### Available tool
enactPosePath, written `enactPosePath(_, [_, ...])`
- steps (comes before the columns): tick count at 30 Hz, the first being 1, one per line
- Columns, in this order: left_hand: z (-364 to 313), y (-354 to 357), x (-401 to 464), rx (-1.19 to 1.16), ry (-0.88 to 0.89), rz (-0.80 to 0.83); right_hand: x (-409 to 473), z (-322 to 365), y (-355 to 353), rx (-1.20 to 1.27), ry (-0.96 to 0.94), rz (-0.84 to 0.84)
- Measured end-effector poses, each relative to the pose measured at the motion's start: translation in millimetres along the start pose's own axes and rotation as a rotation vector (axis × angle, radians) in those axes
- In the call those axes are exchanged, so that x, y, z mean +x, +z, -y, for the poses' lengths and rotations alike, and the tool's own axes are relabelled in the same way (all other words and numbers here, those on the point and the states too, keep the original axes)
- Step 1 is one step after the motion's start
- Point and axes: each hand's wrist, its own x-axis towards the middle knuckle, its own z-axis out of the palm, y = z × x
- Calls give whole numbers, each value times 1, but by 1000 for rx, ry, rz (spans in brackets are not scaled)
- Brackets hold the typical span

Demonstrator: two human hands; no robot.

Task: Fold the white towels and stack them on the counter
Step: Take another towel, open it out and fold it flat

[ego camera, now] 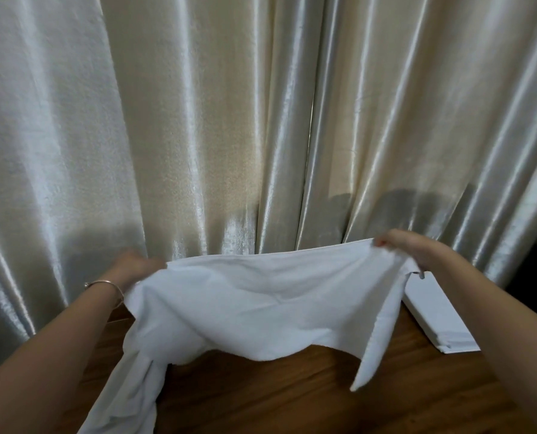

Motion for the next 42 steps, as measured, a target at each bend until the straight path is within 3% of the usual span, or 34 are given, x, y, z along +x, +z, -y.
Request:
enactPosePath(3, [-32, 4, -7, -151, -36, 96, -5, 16, 6, -126, 79, 98])
enactPosePath(5, [-54, 7, -11, -254, -75, 127, -3, 22, 14, -242, 14, 142])
enactPosePath(9, [-86, 16, -13, -462, -144, 208, -5, 34, 29, -182, -28, 66])
enactPosePath(11, [-101, 24, -18, -579, -134, 310, -4, 39, 36, -36, -26, 35])
enactPosePath(13, [-115, 33, -25, -693, -88, 407, -9, 42, 41, 157, 49, 64])
enactPosePath(16, [-134, 47, -36, -751, -10, 462, -13, 51, 51, 203, 89, 172])
enactPosePath(20, [-153, 60, -46, -744, 30, 481, -15, 62, 66, 314, 29, 188])
enactPosePath(27, [-174, 85, -64, -702, 187, 406, -19, 81, 77, 532, -287, 120])
enactPosePath(29, [-177, 88, -67, -776, 241, 353, -26, 85, 77, 588, -344, 185])
enactPosePath(32, [-180, 87, -69, -884, 304, 306, -32, 88, 71, 720, -372, 417])
enactPosePath(34, [-179, 86, -70, -897, 329, 289, -32, 86, 69, 640, -426, 480])
enactPosePath(42, [-180, 88, -79, -939, 390, 365, -33, 84, 83, 218, -735, -68])
